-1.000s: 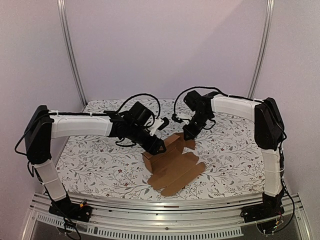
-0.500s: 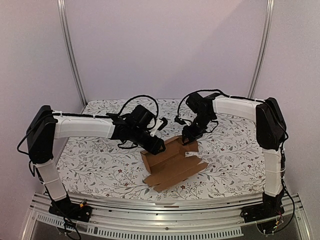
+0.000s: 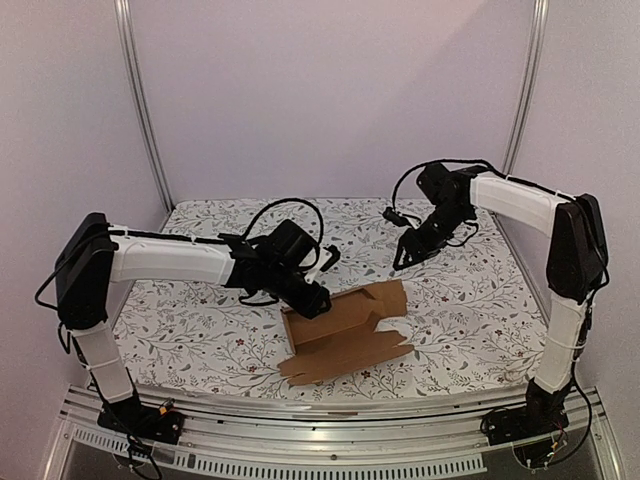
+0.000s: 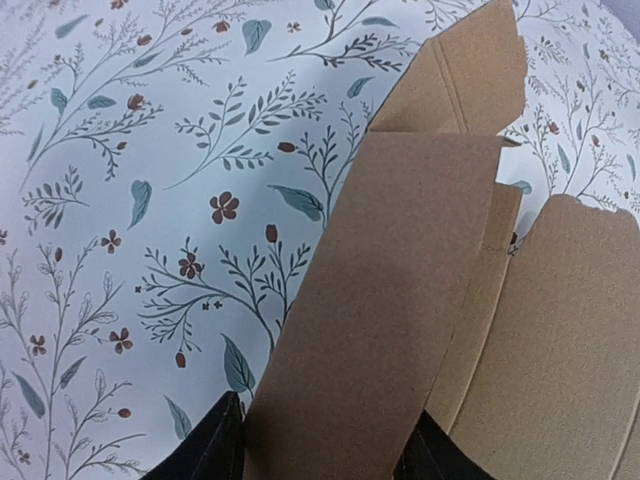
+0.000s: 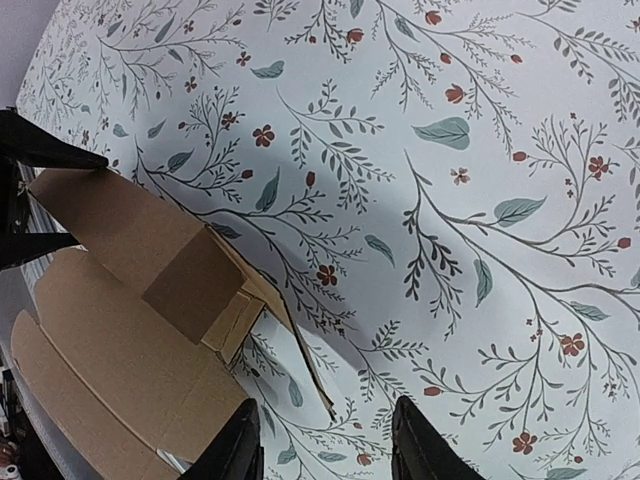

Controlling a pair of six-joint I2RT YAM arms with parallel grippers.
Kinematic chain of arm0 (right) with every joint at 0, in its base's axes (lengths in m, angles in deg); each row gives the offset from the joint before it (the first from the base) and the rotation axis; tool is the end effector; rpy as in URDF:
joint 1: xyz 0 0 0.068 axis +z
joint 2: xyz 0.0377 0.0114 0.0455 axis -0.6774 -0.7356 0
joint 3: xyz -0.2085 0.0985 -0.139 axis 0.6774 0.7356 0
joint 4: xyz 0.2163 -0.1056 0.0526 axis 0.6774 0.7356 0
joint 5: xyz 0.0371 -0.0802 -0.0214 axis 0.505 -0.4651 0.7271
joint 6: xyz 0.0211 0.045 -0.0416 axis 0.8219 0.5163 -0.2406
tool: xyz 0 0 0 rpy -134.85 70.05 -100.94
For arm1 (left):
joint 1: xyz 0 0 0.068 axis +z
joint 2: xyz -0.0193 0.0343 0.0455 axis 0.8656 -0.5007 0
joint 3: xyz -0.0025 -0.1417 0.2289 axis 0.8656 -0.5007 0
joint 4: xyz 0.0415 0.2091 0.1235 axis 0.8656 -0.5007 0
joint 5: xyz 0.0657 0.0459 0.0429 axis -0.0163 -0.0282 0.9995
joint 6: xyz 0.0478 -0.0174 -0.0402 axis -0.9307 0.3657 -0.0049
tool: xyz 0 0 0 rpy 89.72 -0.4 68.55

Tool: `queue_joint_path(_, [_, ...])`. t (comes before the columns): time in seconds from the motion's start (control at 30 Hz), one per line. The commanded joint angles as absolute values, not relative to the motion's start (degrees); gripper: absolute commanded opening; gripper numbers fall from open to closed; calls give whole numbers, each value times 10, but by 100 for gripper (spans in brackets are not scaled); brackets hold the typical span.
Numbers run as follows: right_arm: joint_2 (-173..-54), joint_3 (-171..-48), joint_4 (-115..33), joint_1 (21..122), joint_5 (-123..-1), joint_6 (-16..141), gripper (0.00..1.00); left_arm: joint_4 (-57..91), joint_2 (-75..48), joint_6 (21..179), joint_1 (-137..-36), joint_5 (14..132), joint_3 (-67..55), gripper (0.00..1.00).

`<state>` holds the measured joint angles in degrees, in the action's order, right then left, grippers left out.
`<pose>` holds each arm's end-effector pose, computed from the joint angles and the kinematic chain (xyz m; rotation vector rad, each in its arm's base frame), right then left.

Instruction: Fold the paper box

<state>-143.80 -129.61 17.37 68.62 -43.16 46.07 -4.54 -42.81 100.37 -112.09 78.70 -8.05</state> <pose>0.3344 0.1881 0.2349 -0.9646 2.6961 0.7159 0.2325 -0.3030 0.1869 0.9082 2.4155 -0.5018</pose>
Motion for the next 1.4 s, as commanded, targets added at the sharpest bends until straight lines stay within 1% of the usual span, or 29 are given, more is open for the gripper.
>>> queue_joint_path(0.0, [-1395,-1259,167,669,-426,443,42,-85,-417,970,-1162,869,-73,49])
queue_joint_path(0.13, [-1372,-1219,138,637,-446,449,42,-98,-419,939,-1201,949,-70,46])
queue_joint_path(0.3, [-1391,-1187,118,627,-459,433,43,-95,-429,889,-1257,1101,-66,34])
queue_joint_path(0.4, [-1412,-1183,114,627,-424,440,43,-94,-436,861,-1283,1174,-60,29])
queue_joint_path(0.5, [-1427,-1178,110,629,-395,447,43,-95,-438,846,-1296,1204,-56,24])
queue_joint_path(0.57, [-1437,-1174,108,630,-376,441,44,-94,-439,838,-1302,1221,-54,17])
queue_joint_path(0.63, [-1441,-1165,96,631,-365,431,44,-94,-438,832,-1306,1228,-54,13])
queue_joint_path(0.77, [-1448,-1163,80,632,-362,416,44,-84,-428,826,-1306,1219,-61,7])
queue_joint_path(0.83, [-1452,-1167,77,636,-352,413,45,-71,-422,823,-1306,1222,-66,1])
queue_joint_path(1.07, [-1451,-1167,79,686,-311,383,46,-32,-406,805,-1311,1241,-85,0])
queue_joint_path(1.2, [-1435,-1164,83,686,-280,376,46,-8,-395,790,-1316,1269,-100,0])
queue_joint_path(1.37, [-1412,-1146,86,686,-218,362,49,29,-383,782,-1325,1292,-123,0])
